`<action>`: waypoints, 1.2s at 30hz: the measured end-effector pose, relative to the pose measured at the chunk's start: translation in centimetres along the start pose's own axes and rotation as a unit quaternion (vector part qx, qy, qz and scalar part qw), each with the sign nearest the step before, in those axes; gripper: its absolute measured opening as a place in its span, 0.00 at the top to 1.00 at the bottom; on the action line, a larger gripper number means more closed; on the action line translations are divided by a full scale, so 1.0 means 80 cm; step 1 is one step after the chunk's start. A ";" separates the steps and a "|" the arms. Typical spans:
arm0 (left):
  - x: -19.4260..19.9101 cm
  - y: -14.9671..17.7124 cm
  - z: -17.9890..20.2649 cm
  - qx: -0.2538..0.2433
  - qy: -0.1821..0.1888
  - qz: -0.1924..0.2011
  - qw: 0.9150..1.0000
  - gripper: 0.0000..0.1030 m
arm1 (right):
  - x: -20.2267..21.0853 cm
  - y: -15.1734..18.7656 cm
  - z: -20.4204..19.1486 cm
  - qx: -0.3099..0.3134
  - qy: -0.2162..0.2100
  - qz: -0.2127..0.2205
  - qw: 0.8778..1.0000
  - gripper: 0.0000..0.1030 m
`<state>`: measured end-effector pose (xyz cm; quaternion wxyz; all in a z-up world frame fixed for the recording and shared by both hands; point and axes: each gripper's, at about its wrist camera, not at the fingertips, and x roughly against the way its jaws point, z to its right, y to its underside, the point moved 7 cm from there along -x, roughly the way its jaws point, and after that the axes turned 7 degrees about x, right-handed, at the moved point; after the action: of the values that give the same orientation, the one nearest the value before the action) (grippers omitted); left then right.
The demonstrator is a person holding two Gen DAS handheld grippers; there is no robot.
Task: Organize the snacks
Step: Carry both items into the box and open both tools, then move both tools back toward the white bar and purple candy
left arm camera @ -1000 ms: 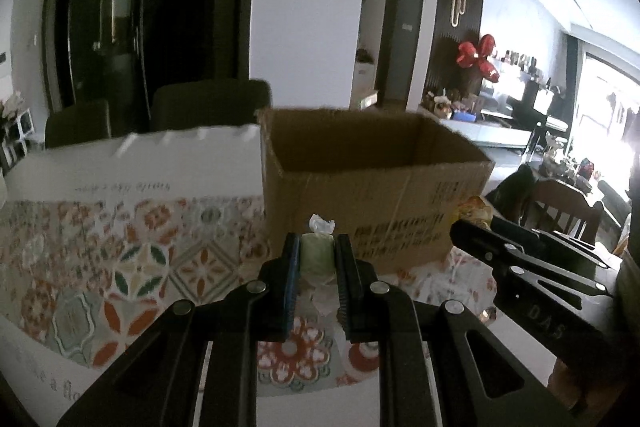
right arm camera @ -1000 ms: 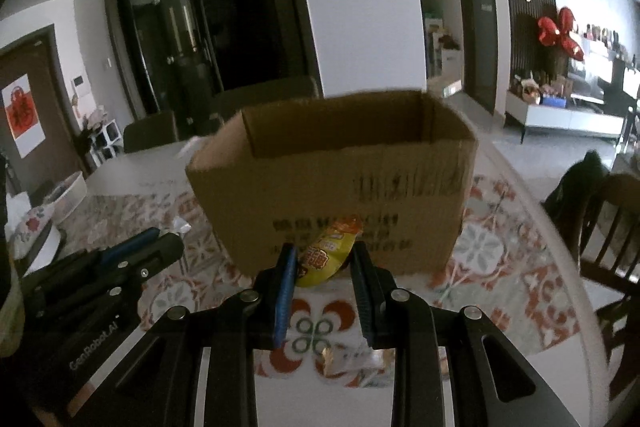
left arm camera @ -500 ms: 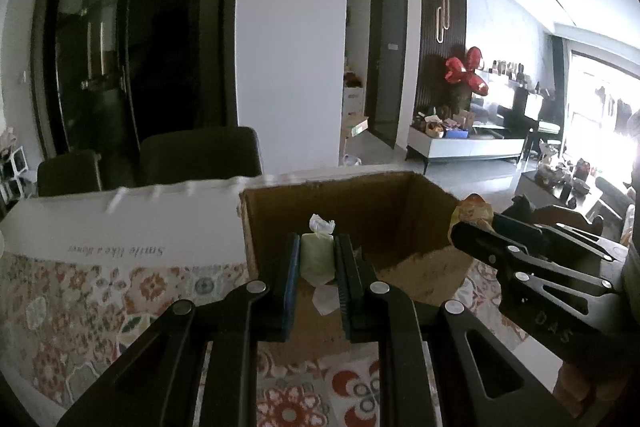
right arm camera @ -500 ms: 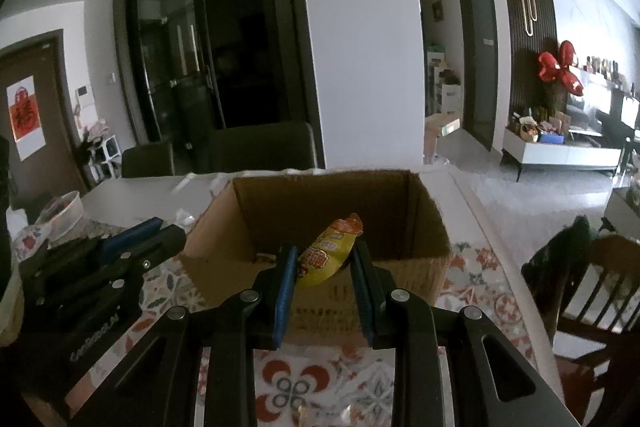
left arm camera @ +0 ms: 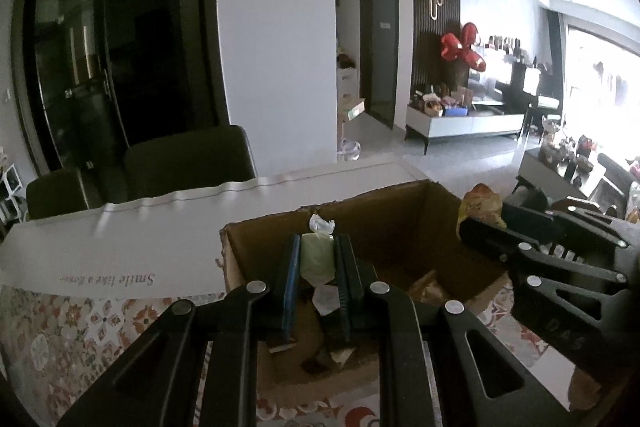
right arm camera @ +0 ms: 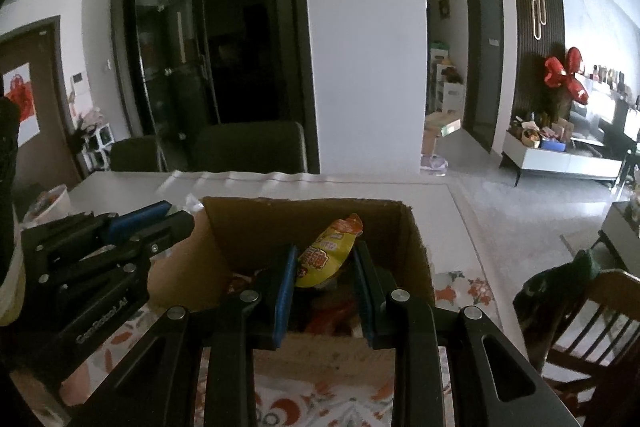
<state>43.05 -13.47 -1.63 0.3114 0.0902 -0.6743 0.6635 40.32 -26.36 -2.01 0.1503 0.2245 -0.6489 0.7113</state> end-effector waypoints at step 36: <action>0.106 0.084 0.036 -0.036 0.039 0.029 0.998 0.32 | 0.103 0.083 0.009 -0.038 0.054 0.012 0.998 0.55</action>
<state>31.89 -13.05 -2.47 0.3213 0.0333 -0.6874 0.6504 30.01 -28.47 -3.42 0.1850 0.1720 -0.6691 0.6989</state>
